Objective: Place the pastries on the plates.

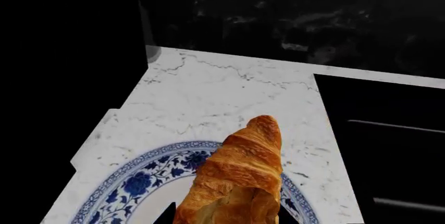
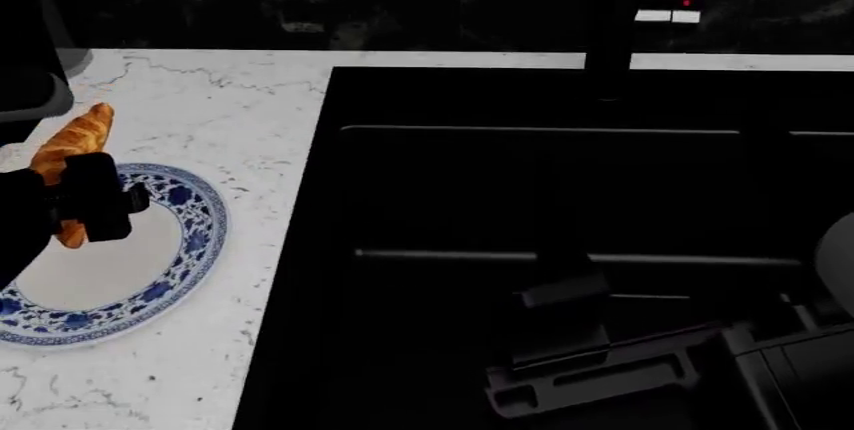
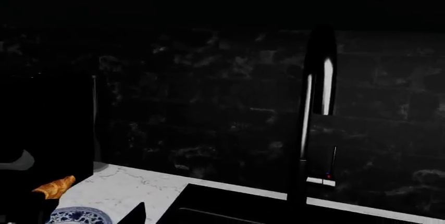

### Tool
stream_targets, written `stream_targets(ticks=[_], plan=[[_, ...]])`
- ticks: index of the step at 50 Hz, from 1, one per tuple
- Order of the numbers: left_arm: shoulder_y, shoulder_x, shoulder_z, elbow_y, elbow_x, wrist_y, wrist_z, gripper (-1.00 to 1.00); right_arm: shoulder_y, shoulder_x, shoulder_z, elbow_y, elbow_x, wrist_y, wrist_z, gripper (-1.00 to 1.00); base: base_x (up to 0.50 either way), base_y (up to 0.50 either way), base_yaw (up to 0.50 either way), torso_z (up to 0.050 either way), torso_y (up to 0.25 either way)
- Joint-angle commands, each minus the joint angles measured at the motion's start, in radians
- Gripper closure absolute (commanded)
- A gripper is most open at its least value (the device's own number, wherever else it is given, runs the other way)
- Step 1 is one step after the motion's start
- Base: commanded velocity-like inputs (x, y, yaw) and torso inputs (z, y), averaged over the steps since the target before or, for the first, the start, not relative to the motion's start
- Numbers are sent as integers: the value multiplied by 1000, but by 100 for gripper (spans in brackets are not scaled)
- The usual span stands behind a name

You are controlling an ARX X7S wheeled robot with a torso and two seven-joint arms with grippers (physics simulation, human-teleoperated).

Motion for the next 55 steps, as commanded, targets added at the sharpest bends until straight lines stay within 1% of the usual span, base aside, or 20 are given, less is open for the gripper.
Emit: stream_targets(ticks=[1,11,20,34,50,51,55], plan=[[-16,20,14,-78,39,30,-34,100,-15,6,9,-7,14,-9,15,-100,0,0,0,0,0],[-15,41,47,-132,66,48,-8,100,-24,7,15,-9,17,-13,19,-100,0,0,0,0,0],[-22,67,74,-225,108,92,15,100,-21,8,11,-8,22,-13,25,-100,0,0,0,0,0],[-8,82,69,-246,116,106,-13,100,-29,16,19,-7,36,-19,29,-100,0,0,0,0,1],[-16,93,78,-302,130,127,5,100,-48,17,33,-13,39,-25,32,-100,0,0,0,0,0],[-16,92,80,-302,132,127,7,-100,-48,16,33,-13,39,-25,33,-100,0,0,0,0,0],[-15,86,73,-285,121,117,2,-100,-49,12,30,-12,36,-25,33,-100,0,0,0,0,0]])
